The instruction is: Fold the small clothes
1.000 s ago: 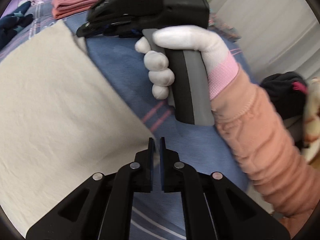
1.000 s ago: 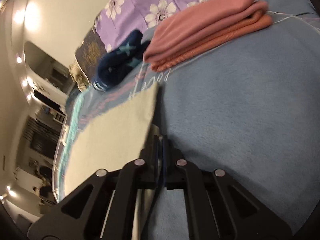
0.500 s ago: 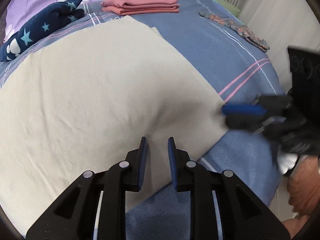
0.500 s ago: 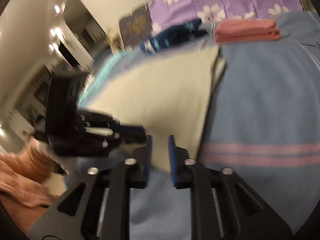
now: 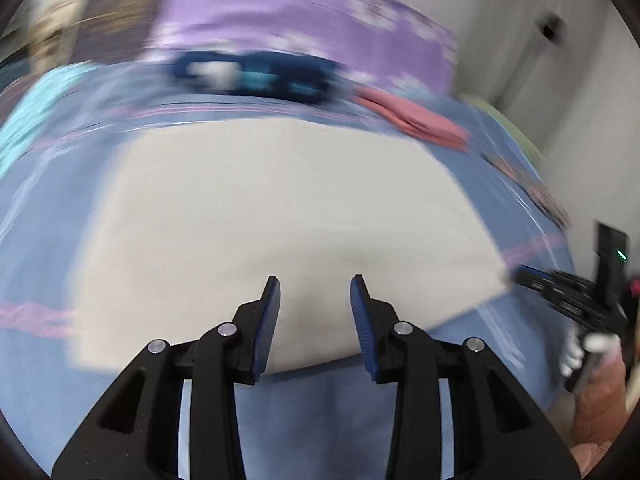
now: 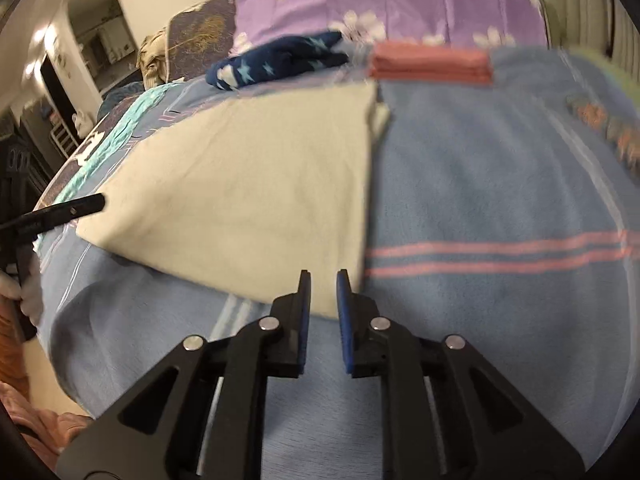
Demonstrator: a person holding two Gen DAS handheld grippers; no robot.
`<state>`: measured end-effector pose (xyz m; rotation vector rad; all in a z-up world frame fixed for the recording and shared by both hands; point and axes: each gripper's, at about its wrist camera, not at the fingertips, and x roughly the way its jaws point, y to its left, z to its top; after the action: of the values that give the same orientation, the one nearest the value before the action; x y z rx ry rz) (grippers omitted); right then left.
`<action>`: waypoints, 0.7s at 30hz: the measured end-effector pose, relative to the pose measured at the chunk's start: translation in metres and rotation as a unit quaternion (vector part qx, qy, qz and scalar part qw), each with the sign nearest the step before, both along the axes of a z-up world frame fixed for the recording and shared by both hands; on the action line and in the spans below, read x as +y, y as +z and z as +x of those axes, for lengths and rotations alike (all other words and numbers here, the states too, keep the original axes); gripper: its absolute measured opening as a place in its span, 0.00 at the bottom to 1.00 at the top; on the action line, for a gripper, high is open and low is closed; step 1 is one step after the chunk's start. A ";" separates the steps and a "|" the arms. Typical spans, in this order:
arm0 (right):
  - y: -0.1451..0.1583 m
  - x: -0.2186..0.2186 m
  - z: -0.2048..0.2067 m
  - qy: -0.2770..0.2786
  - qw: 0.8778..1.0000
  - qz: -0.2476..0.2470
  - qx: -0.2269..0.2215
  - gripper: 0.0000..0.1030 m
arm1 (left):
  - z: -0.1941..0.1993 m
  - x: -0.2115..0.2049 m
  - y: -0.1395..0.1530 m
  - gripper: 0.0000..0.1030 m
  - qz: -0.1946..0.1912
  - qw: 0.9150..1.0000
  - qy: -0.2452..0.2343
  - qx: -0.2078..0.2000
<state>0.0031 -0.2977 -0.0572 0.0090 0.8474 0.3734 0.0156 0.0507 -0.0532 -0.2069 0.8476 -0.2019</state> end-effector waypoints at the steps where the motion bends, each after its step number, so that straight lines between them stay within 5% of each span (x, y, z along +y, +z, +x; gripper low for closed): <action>1: 0.004 0.009 -0.001 0.011 1.000 -0.004 -0.007 0.15 | -0.008 0.023 -0.001 0.36 0.003 1.000 0.028 -0.002; 8: 0.016 0.132 -0.011 0.144 0.986 -0.072 -0.044 0.18 | -0.064 0.141 -0.019 0.36 -0.034 0.986 0.164 -0.007; 17: 0.002 0.310 -0.046 0.333 0.928 -0.141 -0.094 0.22 | -0.085 0.187 -0.041 0.36 -0.087 0.980 0.176 -0.013; 21: -0.016 0.364 -0.062 0.361 0.903 -0.196 -0.128 0.25 | -0.088 0.198 -0.045 0.36 -0.107 0.979 0.175 -0.020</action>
<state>-0.0585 0.0659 -0.0733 -0.7340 0.6258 0.8724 -0.0728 0.2489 -0.0981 -0.5458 0.7353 0.0333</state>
